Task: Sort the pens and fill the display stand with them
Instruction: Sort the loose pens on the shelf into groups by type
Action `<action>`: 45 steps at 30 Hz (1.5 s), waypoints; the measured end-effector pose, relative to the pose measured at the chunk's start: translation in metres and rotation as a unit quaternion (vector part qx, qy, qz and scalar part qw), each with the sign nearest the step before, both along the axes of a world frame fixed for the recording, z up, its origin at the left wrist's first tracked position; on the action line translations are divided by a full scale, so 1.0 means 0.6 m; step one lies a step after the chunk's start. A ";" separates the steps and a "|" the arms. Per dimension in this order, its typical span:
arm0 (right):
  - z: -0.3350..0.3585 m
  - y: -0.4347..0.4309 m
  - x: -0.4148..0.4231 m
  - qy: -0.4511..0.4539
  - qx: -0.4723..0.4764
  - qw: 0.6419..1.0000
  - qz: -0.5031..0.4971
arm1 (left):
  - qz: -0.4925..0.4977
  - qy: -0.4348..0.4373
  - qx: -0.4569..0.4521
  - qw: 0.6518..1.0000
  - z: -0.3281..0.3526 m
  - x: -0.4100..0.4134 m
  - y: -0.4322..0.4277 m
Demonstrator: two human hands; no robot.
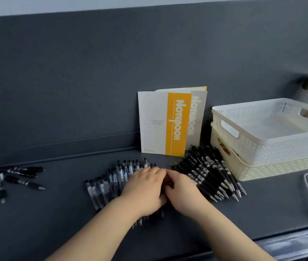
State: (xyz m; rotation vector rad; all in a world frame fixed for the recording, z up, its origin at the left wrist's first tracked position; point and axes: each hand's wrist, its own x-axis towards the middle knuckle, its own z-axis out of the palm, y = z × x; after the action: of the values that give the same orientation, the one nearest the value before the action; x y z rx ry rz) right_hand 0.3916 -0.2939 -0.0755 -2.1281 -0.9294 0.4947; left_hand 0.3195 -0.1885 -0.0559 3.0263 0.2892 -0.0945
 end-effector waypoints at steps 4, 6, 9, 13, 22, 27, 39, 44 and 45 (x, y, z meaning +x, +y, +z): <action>0.012 0.005 -0.005 -0.011 -0.001 1.000 -0.001 | 0.009 -0.065 -0.083 0.994 0.015 -0.026 0.015; 0.015 0.009 -0.009 -0.029 -0.020 0.999 0.000 | 0.026 -0.112 -0.111 0.987 0.018 -0.045 0.030; 0.015 0.013 -0.011 -0.074 -0.065 0.995 -0.016 | 0.057 -0.149 -0.109 0.981 0.019 -0.075 0.058; 0.039 0.042 -0.030 -0.144 -0.079 0.986 -0.032 | 0.114 -0.174 -0.112 0.972 0.018 -0.127 0.113; 0.069 0.220 -0.183 -0.189 -0.034 0.977 0.096 | 0.250 -0.169 -0.112 0.947 -0.005 -0.302 0.255; 0.056 0.319 -0.255 -0.187 -0.053 0.970 0.148 | 0.358 -0.116 -0.081 0.923 -0.003 -0.391 0.357; 0.011 0.516 -0.353 -0.165 -0.095 0.970 0.152 | 0.328 -0.066 -0.109 0.936 -0.014 -0.450 0.486; 0.015 0.557 -0.348 -0.224 -0.111 0.960 0.124 | 0.314 -0.092 -0.148 0.933 -0.011 -0.462 0.521; 0.016 0.564 -0.345 -0.231 -0.129 0.956 0.126 | 0.311 -0.086 -0.151 0.935 -0.010 -0.463 0.529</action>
State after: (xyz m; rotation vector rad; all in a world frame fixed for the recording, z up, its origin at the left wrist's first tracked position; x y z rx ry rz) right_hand 0.1845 0.0447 -0.0662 -2.4274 -1.4817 0.2505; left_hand 0.0419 0.1287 -0.0622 2.4807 1.0779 0.1591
